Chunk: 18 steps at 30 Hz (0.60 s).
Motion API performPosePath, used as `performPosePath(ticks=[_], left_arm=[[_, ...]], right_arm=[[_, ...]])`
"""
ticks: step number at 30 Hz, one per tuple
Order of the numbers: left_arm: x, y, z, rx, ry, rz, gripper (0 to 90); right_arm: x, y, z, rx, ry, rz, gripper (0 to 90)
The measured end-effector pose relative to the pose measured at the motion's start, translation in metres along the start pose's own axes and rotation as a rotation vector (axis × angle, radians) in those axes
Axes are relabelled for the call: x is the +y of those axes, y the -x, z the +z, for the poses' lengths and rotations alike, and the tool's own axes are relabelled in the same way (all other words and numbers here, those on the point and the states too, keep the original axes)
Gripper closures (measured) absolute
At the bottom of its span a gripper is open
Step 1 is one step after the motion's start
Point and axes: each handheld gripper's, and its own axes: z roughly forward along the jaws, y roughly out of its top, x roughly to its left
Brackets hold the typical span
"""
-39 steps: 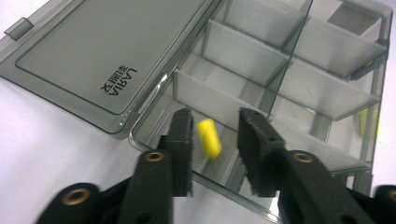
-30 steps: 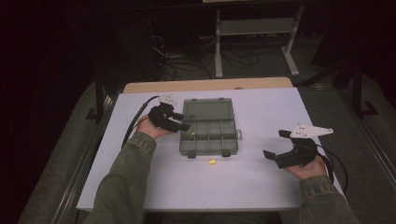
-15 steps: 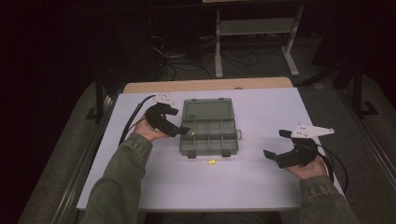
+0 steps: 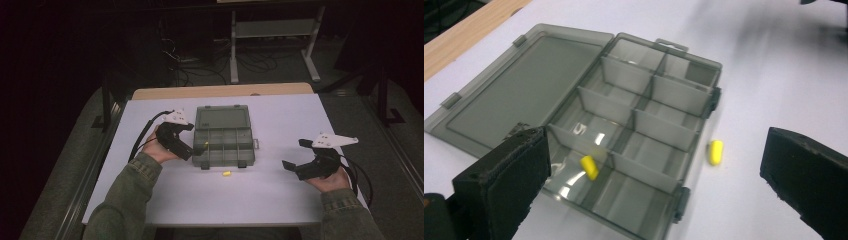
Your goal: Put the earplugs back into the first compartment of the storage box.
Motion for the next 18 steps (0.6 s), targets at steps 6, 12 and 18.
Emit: performPosePath(ticks=[6, 12, 18], left_arm=[[0.0, 0.013, -0.001, -0.004, 0.005, 0.015, 0.0], [0.0, 0.031, 0.006, 0.013, 0.006, 0.068, 0.0], [-0.002, 0.05, 0.024, -0.021, -0.031, 0.116, 0.0]], right_arm=[[0.0, 0.0, 0.0, -0.002, 0.0, -0.001, 0.0], [0.0, 0.0, 0.0, -0.002, -0.001, -0.004, 0.0], [0.0, -0.001, 0.0, -0.003, -0.005, -0.008, 0.0]])
